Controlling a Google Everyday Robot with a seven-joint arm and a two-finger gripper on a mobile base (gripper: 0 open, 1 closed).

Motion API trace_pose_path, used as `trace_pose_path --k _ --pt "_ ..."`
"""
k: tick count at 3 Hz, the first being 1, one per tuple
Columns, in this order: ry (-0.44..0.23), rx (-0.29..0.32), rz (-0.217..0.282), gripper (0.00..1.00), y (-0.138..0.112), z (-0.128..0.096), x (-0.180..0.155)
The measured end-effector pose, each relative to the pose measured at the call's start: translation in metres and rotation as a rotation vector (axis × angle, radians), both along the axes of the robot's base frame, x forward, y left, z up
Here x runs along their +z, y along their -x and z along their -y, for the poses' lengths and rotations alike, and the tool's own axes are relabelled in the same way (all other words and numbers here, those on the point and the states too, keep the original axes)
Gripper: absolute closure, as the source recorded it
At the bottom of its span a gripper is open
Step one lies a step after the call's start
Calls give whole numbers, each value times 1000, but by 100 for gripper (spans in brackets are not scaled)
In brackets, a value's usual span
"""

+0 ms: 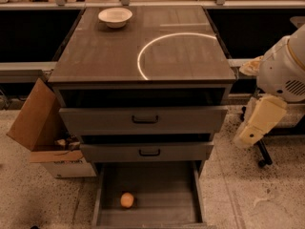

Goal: Pick orange from bottom drawer and place on counter

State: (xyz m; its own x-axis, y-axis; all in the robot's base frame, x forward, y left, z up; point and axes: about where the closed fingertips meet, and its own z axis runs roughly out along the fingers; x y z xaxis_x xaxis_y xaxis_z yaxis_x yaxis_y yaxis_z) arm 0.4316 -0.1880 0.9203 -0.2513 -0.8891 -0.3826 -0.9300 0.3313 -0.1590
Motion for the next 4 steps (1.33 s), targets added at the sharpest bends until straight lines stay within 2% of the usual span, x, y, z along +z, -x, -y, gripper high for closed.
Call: trace_pose_path --k 1,2,3,4 --pt "-18 18 -12 0 1 -8 -31" --pt "-83 85 -23 0 9 -32 -106" --pt "-227 126 -55 0 19 -73 -210" --pt "-312 124 -79 0 22 -103 -257"
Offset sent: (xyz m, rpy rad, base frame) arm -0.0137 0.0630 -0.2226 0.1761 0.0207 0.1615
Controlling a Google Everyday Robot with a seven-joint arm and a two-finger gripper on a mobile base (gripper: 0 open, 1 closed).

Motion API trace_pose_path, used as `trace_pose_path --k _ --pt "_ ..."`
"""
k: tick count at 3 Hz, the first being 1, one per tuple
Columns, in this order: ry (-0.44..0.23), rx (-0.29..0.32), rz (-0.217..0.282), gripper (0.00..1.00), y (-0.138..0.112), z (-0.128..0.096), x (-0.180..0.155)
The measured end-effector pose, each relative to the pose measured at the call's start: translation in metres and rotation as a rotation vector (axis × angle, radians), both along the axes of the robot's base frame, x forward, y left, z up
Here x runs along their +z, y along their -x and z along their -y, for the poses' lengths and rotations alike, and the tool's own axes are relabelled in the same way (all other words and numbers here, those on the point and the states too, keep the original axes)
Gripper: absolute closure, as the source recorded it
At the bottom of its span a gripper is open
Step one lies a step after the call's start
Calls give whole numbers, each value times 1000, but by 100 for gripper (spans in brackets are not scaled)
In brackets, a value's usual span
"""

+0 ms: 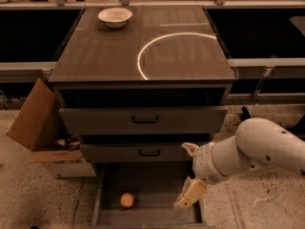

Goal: Pick orange from bottom drawer and place on counter

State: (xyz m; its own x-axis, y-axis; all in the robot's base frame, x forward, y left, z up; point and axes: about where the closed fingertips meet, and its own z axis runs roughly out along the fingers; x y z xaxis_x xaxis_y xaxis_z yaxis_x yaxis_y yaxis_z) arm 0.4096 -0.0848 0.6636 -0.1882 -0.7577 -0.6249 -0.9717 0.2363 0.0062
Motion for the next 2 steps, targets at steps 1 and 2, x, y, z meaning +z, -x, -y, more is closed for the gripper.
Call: trace_pose_path --k 1,2 --pt "-6 -7 1 0 -3 -1 -5" --pt "-13 6 -15 0 0 -8 -27"
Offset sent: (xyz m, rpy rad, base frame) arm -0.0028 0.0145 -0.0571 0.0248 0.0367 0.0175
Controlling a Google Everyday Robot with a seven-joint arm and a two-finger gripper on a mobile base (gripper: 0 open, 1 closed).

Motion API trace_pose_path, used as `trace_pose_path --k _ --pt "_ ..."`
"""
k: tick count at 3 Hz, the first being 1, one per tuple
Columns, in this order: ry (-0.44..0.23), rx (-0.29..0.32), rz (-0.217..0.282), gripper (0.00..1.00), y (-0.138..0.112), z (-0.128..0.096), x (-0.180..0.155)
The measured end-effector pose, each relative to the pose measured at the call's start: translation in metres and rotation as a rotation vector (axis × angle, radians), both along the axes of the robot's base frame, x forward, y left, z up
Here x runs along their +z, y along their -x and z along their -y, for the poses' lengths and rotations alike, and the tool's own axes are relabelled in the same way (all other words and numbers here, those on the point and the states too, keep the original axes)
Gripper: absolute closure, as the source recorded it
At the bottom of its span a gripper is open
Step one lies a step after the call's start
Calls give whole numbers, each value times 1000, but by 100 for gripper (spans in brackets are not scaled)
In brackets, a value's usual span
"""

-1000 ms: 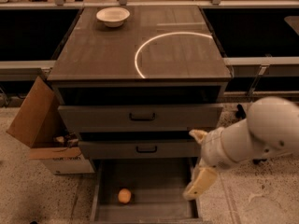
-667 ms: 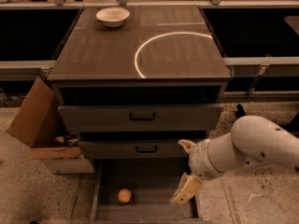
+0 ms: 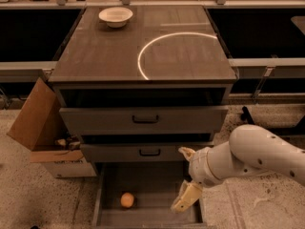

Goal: Pick orange from bottom drawer and place on counter

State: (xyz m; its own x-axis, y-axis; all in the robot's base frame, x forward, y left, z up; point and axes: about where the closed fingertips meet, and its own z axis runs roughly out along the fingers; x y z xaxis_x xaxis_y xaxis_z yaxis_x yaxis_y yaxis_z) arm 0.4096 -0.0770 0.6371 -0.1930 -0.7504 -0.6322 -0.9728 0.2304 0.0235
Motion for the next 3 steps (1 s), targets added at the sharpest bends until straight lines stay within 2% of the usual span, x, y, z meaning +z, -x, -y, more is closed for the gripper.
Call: trace_pose_path --k 1,2,3 --pt "-26 31 -45 0 9 -22 -56" --pt "-54 28 -91 0 16 -49 -120" --pt "-108 -22 -140 0 19 -85 -193"
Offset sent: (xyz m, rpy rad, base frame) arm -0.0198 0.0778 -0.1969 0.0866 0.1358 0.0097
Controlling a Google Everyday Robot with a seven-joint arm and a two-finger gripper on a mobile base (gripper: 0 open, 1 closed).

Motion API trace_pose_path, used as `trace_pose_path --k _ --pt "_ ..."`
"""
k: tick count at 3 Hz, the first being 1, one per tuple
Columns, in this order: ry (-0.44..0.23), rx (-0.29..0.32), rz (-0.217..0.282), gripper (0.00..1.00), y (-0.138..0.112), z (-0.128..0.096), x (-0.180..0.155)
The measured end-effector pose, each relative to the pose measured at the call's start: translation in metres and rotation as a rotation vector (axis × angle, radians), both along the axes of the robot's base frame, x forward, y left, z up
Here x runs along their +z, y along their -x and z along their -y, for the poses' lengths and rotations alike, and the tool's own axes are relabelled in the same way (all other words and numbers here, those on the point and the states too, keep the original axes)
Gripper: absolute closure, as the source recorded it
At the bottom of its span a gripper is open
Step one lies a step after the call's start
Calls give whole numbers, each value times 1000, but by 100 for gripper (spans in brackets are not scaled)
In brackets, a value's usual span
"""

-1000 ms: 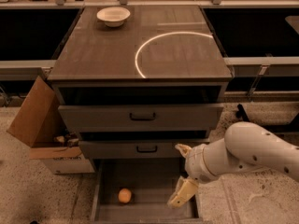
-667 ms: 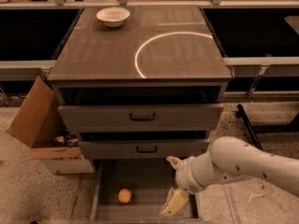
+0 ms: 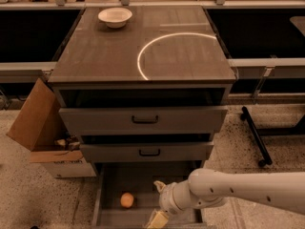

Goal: Pick orange from bottom drawer and place on counter

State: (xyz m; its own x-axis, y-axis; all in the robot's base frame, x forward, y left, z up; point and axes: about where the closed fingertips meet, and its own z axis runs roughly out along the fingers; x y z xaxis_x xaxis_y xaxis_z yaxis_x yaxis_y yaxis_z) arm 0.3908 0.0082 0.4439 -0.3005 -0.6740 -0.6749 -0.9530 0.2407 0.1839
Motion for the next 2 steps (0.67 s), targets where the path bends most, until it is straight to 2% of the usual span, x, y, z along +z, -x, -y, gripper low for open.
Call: trace_pose_path --k 1,2 --pt "0 0 0 0 0 0 0" --pt "-14 0 0 0 -12 -3 -33"
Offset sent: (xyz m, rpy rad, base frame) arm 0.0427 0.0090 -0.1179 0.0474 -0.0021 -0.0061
